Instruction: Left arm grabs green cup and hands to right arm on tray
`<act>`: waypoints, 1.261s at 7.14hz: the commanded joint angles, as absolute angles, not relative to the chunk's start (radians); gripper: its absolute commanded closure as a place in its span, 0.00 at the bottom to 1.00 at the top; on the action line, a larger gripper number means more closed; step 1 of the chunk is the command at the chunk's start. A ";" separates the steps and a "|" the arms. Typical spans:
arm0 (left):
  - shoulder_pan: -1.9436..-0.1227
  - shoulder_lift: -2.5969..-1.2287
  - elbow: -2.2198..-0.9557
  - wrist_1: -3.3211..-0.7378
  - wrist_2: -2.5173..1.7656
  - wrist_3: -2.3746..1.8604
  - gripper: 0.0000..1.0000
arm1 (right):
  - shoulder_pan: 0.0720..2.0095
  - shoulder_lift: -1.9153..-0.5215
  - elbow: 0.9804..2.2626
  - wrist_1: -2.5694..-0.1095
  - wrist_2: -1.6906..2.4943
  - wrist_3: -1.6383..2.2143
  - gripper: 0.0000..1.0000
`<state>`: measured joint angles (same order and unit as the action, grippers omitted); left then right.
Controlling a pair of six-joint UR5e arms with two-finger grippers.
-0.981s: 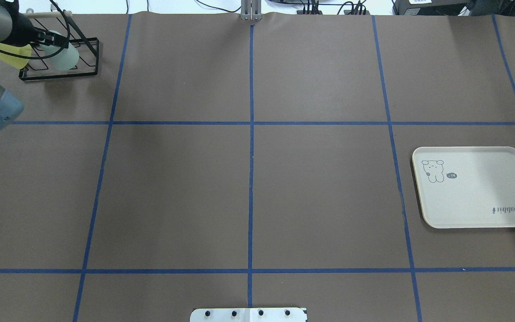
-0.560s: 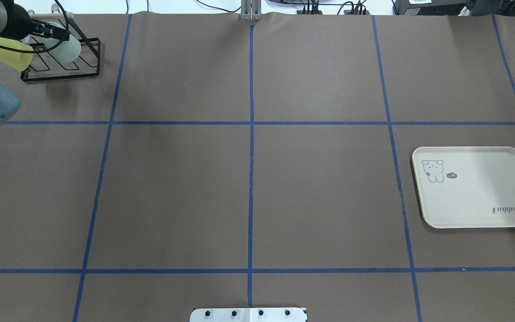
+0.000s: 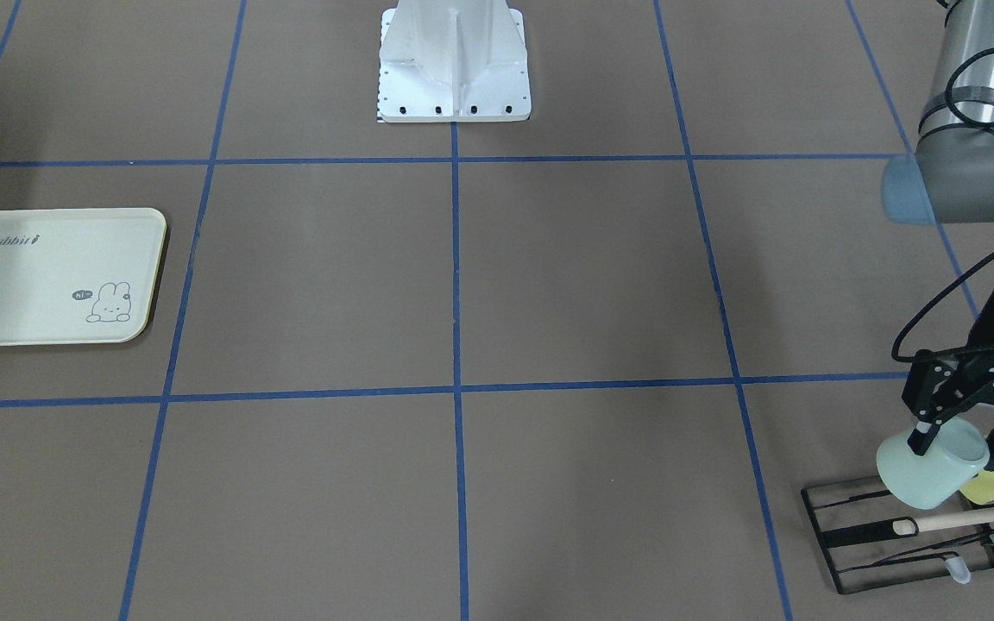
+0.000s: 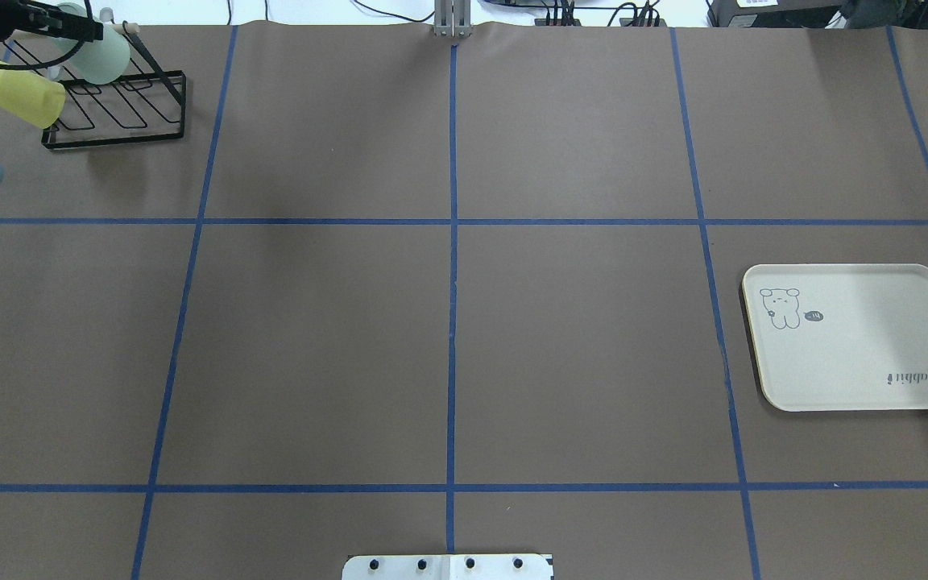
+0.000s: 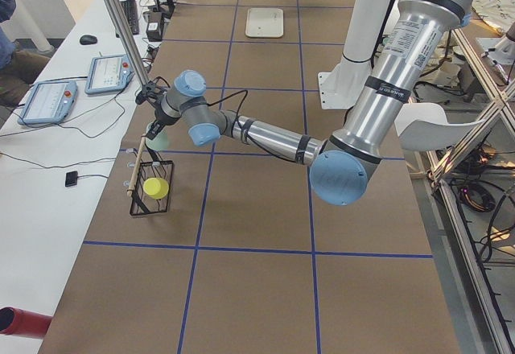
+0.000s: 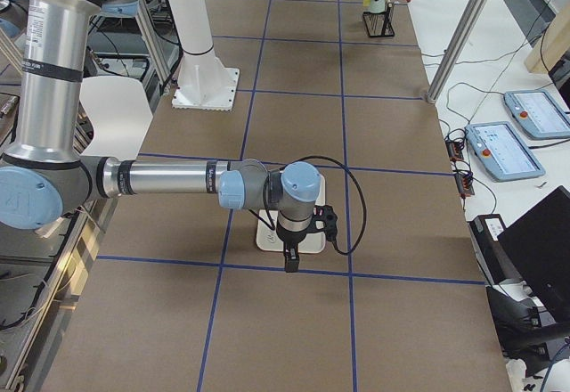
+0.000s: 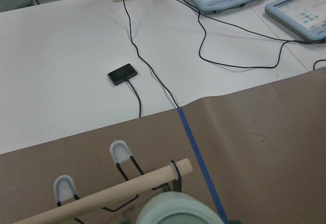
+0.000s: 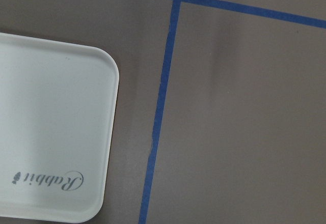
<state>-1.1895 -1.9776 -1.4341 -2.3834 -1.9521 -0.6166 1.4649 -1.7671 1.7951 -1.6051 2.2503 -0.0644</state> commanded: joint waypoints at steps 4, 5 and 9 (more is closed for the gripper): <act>-1.197 -1.974 -1.590 -2.413 -1.951 -0.884 1.00 | 1.465 -1.756 1.818 -1.448 2.246 -0.061 0.00; -1.183 -1.977 -1.615 -2.452 -1.951 -0.993 1.00 | 1.465 -1.766 1.807 -1.317 2.249 -0.052 0.00; -1.046 -2.029 -1.658 -2.724 -1.951 -1.381 1.00 | 1.465 -1.674 1.853 -1.078 2.423 0.041 0.01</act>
<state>-1.0834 -2.0136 -1.6443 -2.6449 -1.9512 -1.2676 1.4649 -1.7112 1.8469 -1.1832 2.3332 0.0118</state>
